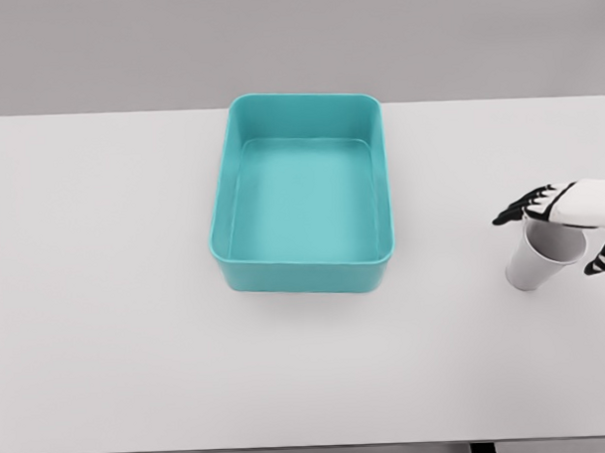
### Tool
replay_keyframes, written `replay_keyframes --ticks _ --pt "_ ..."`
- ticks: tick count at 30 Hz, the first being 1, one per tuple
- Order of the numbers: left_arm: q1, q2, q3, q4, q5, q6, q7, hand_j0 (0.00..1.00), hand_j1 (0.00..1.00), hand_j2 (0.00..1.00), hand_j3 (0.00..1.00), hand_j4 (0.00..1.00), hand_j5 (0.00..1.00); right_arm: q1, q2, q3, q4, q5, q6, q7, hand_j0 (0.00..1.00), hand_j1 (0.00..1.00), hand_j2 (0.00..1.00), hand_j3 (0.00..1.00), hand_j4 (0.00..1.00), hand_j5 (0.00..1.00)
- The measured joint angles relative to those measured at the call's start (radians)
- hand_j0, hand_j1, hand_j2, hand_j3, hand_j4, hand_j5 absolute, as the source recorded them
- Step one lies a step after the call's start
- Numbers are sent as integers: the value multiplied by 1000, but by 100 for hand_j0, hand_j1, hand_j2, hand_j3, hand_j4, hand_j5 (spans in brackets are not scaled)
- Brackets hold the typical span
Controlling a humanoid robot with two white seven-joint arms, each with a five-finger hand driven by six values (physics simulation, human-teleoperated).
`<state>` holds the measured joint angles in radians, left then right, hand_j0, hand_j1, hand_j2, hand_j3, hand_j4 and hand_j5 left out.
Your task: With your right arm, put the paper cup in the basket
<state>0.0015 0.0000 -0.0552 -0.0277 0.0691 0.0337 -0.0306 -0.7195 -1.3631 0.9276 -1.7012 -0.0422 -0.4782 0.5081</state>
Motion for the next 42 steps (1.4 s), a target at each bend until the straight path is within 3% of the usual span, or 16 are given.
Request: replay_keyframes --ticks 20,42 --pt "0 0 0 0 0 0 0 100 100 100 100 100 100 35 58 0 101 1 7 -3 100 100 100 100 100 100" --pt "0 0 0 0 0 0 0 100 100 100 100 100 100 52 69 -1 119 9 3 2 95 95 95 95 95 95"
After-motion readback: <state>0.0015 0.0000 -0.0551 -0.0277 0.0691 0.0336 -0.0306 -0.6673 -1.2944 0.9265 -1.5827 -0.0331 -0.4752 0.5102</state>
